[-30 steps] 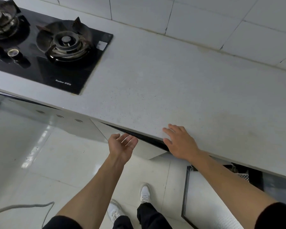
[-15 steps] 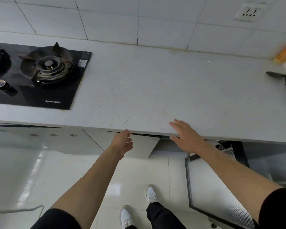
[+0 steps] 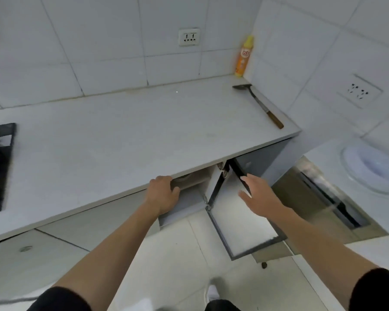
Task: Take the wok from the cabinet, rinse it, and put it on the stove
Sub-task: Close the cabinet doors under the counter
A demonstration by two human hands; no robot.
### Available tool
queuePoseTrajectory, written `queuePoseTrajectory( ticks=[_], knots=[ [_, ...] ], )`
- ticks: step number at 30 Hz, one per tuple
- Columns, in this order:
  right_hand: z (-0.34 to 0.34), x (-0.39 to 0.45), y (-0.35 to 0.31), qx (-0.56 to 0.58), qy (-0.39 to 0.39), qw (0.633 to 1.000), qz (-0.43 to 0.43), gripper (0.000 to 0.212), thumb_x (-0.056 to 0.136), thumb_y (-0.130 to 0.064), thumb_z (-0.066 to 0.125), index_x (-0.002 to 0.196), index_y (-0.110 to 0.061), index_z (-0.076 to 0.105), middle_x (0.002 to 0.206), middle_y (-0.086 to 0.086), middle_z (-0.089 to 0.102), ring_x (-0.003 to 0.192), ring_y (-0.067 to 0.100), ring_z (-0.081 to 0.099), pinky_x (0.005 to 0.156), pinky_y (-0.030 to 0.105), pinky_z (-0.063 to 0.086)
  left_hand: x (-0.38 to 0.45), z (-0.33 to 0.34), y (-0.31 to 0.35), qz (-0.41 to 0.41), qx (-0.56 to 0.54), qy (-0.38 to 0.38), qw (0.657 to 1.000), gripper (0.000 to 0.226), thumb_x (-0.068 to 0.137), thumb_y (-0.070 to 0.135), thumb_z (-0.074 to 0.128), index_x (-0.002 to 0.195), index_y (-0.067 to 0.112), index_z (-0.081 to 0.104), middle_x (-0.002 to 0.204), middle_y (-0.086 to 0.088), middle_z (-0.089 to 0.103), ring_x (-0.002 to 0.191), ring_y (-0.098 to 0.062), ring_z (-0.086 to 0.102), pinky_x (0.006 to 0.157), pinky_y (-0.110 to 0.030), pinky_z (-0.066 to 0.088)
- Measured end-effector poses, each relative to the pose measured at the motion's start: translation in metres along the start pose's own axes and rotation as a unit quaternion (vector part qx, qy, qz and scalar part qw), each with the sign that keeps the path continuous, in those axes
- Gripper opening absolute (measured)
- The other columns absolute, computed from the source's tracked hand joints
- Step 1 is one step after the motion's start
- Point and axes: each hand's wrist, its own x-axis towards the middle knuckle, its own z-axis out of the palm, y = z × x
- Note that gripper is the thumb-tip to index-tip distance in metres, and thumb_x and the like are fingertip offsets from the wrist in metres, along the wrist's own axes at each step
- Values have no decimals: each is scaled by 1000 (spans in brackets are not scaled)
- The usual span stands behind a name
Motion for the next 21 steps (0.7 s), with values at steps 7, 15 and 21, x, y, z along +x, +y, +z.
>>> queuePoseTrajectory(
  ticks=[7, 15, 21],
  knots=[
    [14, -10, 78, 79, -28, 993, 79, 63, 95, -44, 49, 148, -16, 29, 154, 5, 32, 142, 26, 27, 115, 46, 28, 13, 36, 46, 19, 134, -16, 991, 32, 94, 34, 43, 115, 13, 54, 121, -7, 54, 110, -27, 46, 88, -39, 45],
    [44, -1, 126, 180, -117, 957, 193, 74, 94, -53, 46, 151, -15, 18, 156, 9, 25, 142, 29, 29, 112, 45, 33, 15, 70, 70, -14, 173, -34, 984, 47, 95, 38, 45, 136, 16, 46, 142, -4, 45, 130, -26, 39, 103, -41, 41],
    [55, 8, 133, 133, -117, 965, 193, 70, 95, -59, 36, 148, -15, 28, 153, 9, 29, 138, 29, 34, 109, 44, 36, 23, 73, 55, -24, 184, -31, 982, 44, 94, 37, 46, 133, 16, 48, 139, -4, 47, 127, -26, 41, 101, -39, 41]
  ],
)
